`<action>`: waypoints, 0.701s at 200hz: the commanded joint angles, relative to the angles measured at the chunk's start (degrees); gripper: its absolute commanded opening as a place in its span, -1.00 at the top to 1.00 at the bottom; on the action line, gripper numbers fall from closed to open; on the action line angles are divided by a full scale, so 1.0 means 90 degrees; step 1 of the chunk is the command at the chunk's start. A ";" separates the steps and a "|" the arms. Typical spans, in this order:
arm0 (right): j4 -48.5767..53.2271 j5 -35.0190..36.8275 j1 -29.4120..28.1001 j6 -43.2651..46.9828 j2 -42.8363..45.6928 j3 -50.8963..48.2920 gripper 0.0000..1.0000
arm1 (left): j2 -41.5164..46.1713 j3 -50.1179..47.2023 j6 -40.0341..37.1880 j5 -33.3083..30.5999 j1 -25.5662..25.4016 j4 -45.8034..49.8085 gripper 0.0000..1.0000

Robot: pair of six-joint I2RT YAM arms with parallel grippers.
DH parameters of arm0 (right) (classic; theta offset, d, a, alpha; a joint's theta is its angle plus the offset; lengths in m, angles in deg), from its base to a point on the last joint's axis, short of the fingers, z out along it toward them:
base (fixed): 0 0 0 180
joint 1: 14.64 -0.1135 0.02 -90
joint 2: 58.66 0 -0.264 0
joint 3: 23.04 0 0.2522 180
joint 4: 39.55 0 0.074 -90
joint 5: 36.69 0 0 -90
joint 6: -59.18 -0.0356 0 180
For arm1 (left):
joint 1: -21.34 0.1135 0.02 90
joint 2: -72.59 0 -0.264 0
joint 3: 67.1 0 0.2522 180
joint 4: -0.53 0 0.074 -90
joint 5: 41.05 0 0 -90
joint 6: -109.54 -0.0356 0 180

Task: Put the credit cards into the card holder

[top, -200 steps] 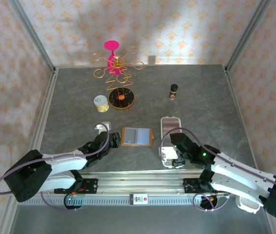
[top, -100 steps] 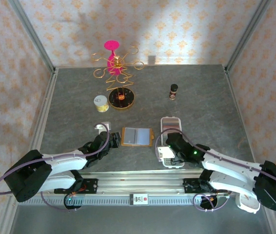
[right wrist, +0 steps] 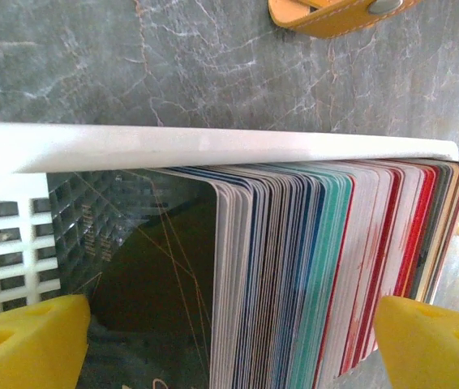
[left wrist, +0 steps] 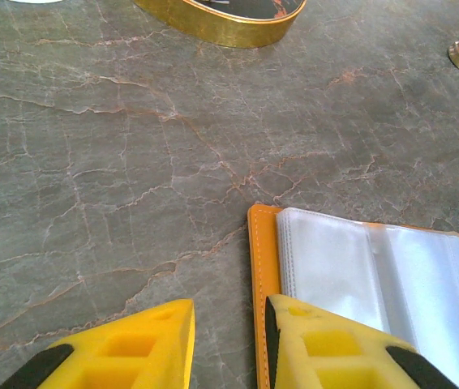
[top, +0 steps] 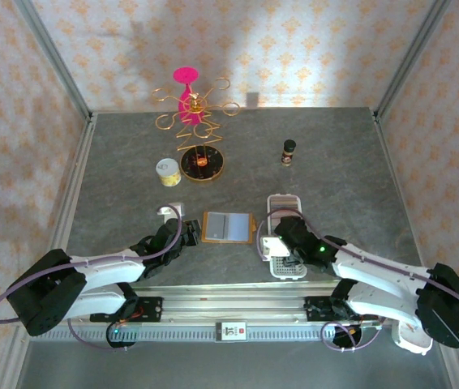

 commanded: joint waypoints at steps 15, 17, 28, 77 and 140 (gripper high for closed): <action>0.0397 -0.0188 0.0021 -0.0004 0.0156 0.0197 -0.62 | 0.0013 -0.0022 0.0038 -0.0046 0.0016 -0.0124 0.40; 0.0404 -0.0191 0.0023 -0.0001 0.0170 0.0195 -0.60 | 0.0010 -0.0024 0.0036 -0.0051 0.0013 -0.0127 0.39; 0.0406 -0.0189 0.0024 0.0009 0.0175 0.0204 -0.51 | -0.0004 -0.0025 0.0036 -0.0062 0.0014 -0.0130 0.40; 0.0507 -0.0187 0.0024 0.0060 0.0195 0.0255 -0.17 | -0.0079 0.0009 0.0036 -0.0053 0.0014 -0.0144 0.40; 0.0601 -0.0172 0.0024 0.0048 0.0327 0.0282 0.21 | -0.0112 0.0019 0.0046 -0.0017 0.0011 -0.0155 0.40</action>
